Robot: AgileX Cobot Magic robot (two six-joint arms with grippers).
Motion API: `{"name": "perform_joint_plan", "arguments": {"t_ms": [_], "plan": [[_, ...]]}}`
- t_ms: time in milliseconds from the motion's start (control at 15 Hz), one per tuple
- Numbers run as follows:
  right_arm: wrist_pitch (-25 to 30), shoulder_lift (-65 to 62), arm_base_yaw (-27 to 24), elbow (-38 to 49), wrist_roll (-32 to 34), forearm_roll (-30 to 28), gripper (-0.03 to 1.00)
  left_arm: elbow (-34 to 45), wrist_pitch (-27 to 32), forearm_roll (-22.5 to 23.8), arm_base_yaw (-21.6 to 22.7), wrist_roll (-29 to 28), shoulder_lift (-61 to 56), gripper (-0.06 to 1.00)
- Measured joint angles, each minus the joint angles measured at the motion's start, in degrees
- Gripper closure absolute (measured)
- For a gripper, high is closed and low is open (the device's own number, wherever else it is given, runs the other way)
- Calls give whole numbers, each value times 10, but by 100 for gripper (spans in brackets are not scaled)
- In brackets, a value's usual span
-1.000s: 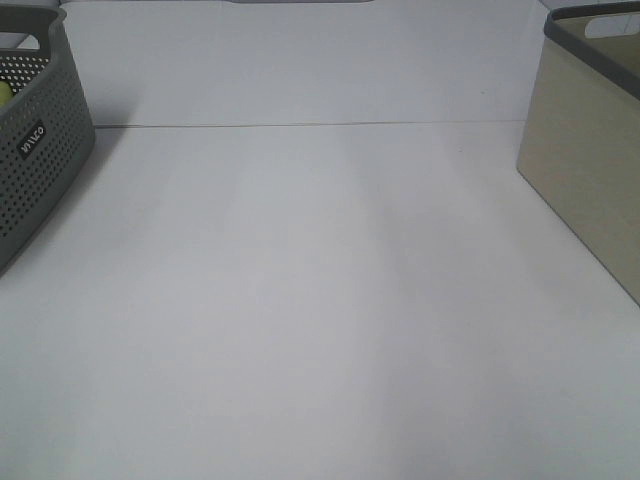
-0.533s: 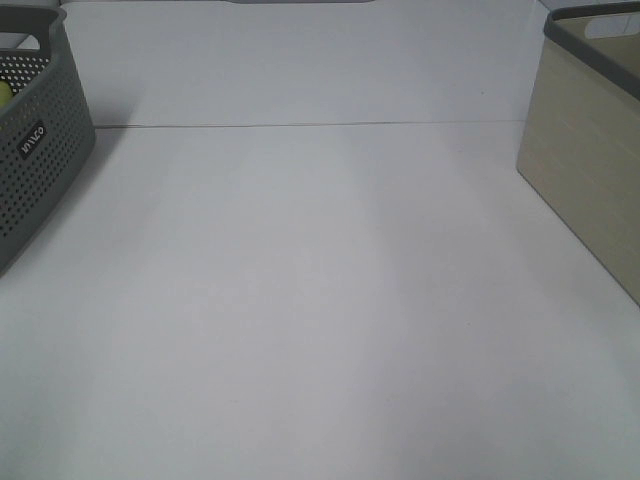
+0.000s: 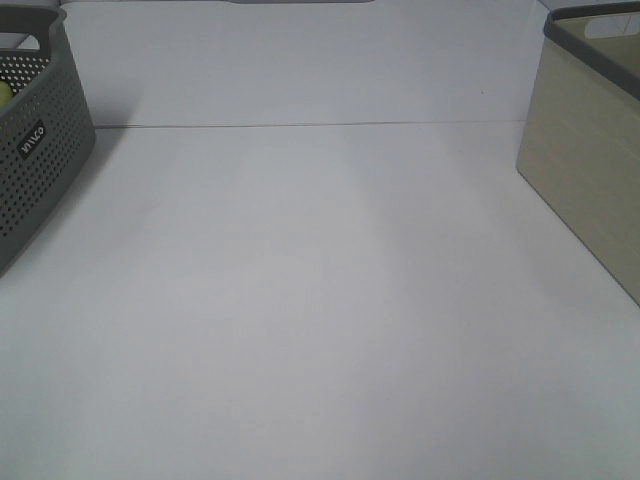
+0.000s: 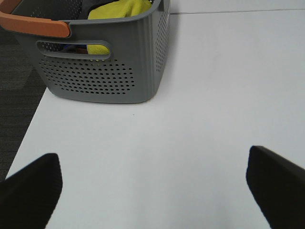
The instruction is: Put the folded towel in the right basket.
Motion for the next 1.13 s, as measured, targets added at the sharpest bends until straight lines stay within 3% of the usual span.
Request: {"name": "perform_joint_plan", "arguments": {"t_ms": [267,1133], "plan": [[13,-80,0,18,0,-17,3,0,0,0,0,0,0,-5],[13,-80,0,18,3,-20,3,0,0,0,0,0,0,-5]]}}
